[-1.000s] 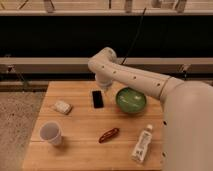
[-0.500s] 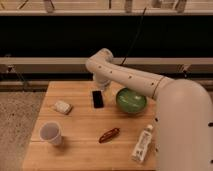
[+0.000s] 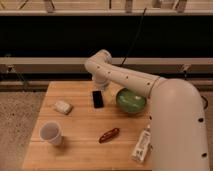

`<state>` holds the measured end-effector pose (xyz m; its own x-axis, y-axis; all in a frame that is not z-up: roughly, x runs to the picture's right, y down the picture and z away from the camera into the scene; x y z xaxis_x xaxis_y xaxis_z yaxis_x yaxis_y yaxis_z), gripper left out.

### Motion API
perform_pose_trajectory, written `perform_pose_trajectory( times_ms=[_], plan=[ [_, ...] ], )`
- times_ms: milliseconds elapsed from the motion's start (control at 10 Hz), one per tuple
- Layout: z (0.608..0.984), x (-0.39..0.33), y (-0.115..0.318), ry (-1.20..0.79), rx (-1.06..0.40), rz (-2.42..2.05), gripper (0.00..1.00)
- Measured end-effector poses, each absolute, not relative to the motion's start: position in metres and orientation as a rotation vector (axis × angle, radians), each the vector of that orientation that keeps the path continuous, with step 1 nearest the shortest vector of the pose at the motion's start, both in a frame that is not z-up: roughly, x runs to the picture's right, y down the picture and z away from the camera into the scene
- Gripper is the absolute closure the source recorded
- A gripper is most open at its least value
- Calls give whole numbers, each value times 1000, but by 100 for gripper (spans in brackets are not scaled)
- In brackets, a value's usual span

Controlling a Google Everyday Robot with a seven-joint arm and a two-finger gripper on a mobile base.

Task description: Place the eraser on the white sponge

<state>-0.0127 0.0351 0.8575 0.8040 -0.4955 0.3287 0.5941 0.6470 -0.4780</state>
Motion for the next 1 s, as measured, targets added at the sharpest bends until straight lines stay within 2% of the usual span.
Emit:
perform_pose_trajectory(
  times_ms=[1000],
  plan=[
    [890,-18,43,-245,-644,-727,20]
  ],
)
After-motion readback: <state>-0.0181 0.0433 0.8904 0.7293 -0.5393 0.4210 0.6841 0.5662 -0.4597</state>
